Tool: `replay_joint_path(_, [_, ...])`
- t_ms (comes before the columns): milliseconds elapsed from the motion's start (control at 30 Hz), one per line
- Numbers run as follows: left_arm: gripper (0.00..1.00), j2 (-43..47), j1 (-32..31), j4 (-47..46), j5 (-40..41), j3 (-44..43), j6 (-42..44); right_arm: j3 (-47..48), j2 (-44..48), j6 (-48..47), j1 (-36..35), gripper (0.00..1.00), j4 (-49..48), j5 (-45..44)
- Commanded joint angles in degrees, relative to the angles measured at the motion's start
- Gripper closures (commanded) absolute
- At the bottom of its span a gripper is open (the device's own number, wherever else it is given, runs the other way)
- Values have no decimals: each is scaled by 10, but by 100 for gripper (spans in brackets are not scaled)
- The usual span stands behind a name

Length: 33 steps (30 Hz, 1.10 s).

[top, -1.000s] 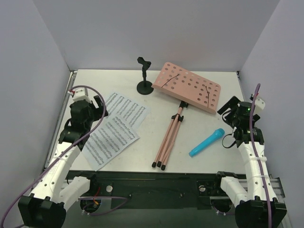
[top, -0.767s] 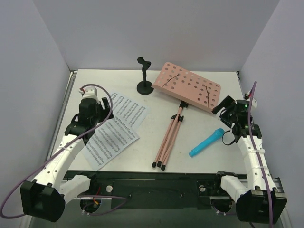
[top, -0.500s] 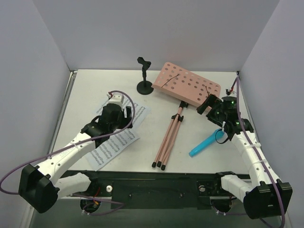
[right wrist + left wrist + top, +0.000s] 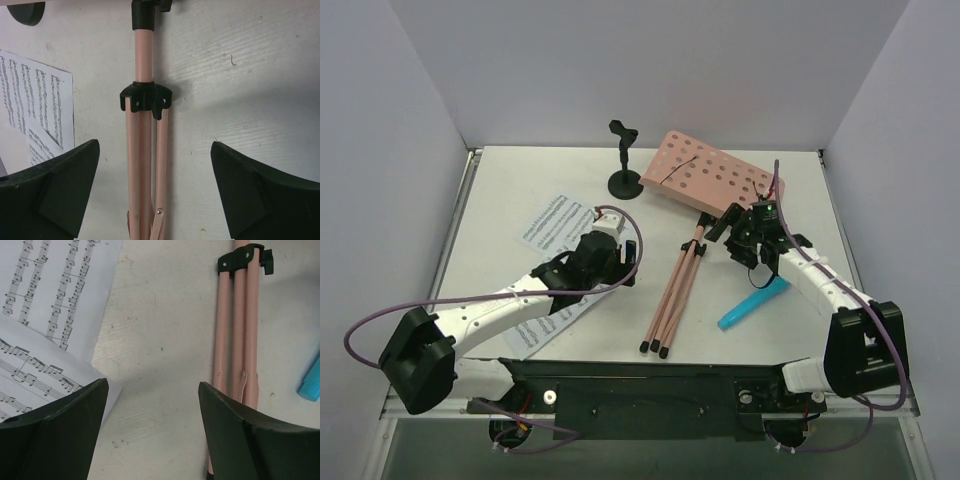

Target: Set up the instrument practice props

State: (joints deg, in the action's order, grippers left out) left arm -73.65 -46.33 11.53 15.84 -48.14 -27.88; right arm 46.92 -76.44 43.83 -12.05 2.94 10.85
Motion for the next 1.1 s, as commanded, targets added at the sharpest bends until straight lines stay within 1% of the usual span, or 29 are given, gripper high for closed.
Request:
replay_joint_path(0, [17, -28, -24, -58, -6, -28, -13, 25, -41, 13, -2, 13, -71, 11])
replay_joint_path(233, [17, -53, -47, -58, -5, -42, -18, 59, -131, 3, -13, 22, -116, 10])
replay_joint_path(333, [18, -50, -52, -56, -5, -39, -20, 73, -168, -16, -29, 23, -138, -22])
replay_joint_path(533, [18, -31, -53, -43, 2, -28, -17, 97, -229, -15, -39, 37, -163, -59])
replay_joint_path(700, [18, -21, -53, -30, 3, -26, -15, 104, -263, -6, -44, 41, -188, -80])
replay_joint_path(933, [18, -11, -53, -20, 4, -20, -13, 132, -307, -6, -61, 44, -190, -107])
replay_joint_path(1000, [18, -8, -54, -18, 6, -18, -12, 142, -321, -5, -67, 46, -185, -107])
replay_joint_path(1033, [18, -7, -53, -17, 8, -18, -11, 146, -330, -4, -69, 49, -183, -107])
replay_joint_path(1067, [18, -5, -52, -15, 9, -18, -11, 151, -333, -6, -71, 50, -182, -107])
